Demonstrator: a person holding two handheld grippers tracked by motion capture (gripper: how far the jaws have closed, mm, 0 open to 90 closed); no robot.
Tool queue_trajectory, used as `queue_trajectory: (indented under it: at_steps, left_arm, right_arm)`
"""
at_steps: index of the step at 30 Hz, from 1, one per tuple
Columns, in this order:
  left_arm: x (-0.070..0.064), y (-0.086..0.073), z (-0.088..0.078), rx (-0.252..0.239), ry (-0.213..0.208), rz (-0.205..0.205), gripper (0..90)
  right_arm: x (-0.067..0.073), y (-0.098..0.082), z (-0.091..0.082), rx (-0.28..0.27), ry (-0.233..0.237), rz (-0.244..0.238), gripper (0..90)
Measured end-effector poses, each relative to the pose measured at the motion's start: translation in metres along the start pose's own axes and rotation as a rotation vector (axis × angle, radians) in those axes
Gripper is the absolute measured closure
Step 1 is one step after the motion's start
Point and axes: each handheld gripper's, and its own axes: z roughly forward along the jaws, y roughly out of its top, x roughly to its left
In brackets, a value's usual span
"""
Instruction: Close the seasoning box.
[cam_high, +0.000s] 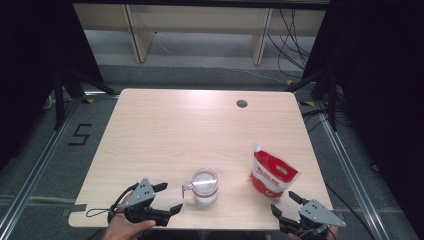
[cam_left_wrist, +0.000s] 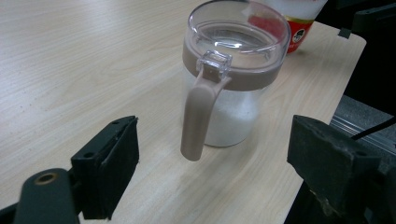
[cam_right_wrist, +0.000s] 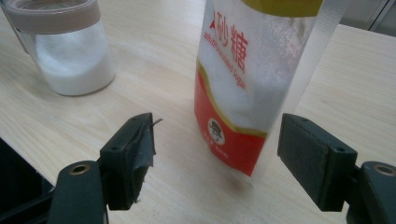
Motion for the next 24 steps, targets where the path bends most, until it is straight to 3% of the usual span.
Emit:
queue_trajectory:
  at_steps: [7, 8, 13, 14, 17, 19, 20, 23, 24]
  left_arm:
    - [0.000, -0.007, 0.000, 0.011, -0.004, 0.008, 16.1]
    - [-0.003, -0.008, -0.001, 0.019, 0.007, -0.023, 16.1]
    - [-0.002, -0.014, -0.001, 0.044, 0.004, -0.006, 16.0]
    - [-0.004, -0.016, 0.000, 0.050, 0.001, -0.013, 15.9]
    - [-0.006, -0.019, -0.001, 0.063, 0.001, 0.003, 16.0]
    - [-0.007, -0.020, -0.002, 0.070, 0.001, 0.002, 16.0]
    - [-0.007, -0.021, -0.002, 0.076, 0.008, 0.001, 16.0]
    - [-0.006, -0.023, -0.001, 0.100, 0.034, 0.008, 16.1]
    - [-0.006, -0.024, -0.001, 0.096, 0.028, -0.012, 16.1]
  right_arm:
    - [-0.001, 0.000, 0.001, -0.019, 0.005, -0.001, 26.6]
    - [0.000, 0.000, 0.001, -0.002, 0.017, 0.013, 26.2]
    - [0.000, 0.000, 0.002, -0.012, 0.029, 0.027, 25.0]
    - [0.001, -0.001, 0.002, -0.003, 0.040, 0.045, 25.2]
    - [0.000, -0.001, 0.002, 0.016, 0.030, 0.018, 25.9]
    - [0.003, -0.002, 0.001, 0.032, 0.028, 0.060, 25.8]
    - [0.000, -0.002, 0.003, 0.020, 0.046, 0.031, 25.8]
    - [-0.001, -0.003, 0.003, 0.049, 0.026, 0.026, 25.8]
    - [-0.001, -0.004, 0.004, 0.064, 0.020, 0.032, 25.7]
